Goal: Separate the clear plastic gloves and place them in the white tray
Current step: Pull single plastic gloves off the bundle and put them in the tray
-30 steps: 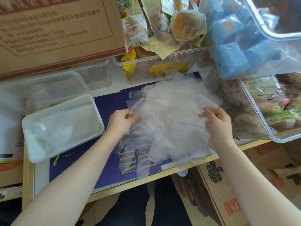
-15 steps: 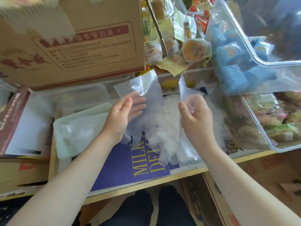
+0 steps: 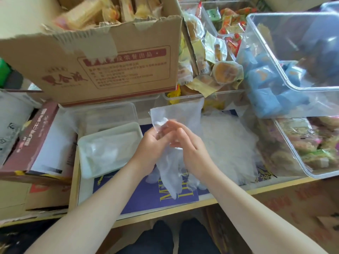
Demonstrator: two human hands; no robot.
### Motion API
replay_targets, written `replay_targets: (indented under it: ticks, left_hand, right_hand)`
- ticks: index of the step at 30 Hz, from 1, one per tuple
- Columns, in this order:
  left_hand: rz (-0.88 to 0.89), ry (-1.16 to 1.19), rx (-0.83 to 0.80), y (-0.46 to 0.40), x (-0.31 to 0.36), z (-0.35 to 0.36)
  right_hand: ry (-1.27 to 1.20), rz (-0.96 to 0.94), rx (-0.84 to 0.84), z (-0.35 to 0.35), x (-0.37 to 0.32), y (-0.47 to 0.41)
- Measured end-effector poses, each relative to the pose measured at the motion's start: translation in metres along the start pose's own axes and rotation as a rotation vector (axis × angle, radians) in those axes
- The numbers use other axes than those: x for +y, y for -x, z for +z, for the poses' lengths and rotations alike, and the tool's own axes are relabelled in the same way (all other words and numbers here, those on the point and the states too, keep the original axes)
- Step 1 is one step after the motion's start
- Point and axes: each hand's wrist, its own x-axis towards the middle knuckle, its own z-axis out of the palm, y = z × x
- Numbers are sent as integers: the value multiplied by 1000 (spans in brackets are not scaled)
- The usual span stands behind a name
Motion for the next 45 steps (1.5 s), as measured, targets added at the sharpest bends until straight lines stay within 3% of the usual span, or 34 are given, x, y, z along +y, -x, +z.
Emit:
replay_targets:
  ticks: [2,4,6,7,9,12,18,28,34,38,45]
  left_hand:
    - [56,-82,46,1,7,-2]
    - [77,-129,11,1,12,-8]
    - [42,-74,-64,2,19,-14]
    - [33,-53,-94,2,22,-18]
    - [28,-33,-130,3,28,-24]
    - [12,9,-152,3,35,-30]
    - [-2,-41,-94,10,41,-44]
    - [-14,101,80,7,53,-52]
    - [-111,-80,-56,15,49,-57]
    - [-147,-215,-35,19,41,-61]
    - [-134,-231,-45,17,48,-57]
  right_hand:
    - [139,-95,61,-6,-3,1]
    - [377,-215,295,-18,-2,-4]
    - [394,-162,473,-34,-2,-12]
    - [305,-58,459,-43,-5,-17]
    - [112,142,273,-57,-7,-25]
    - [66,152,46,-60,-15,-27]
    - [128,60,119,-55,-25,-31]
    - [208,41,-63,-57,-35,-33]
    - [265,40,7,-65,-40,-39]
    - [274,76,4,-77,-45,-39]
    - [287,191,-61,-87,-47,-44]
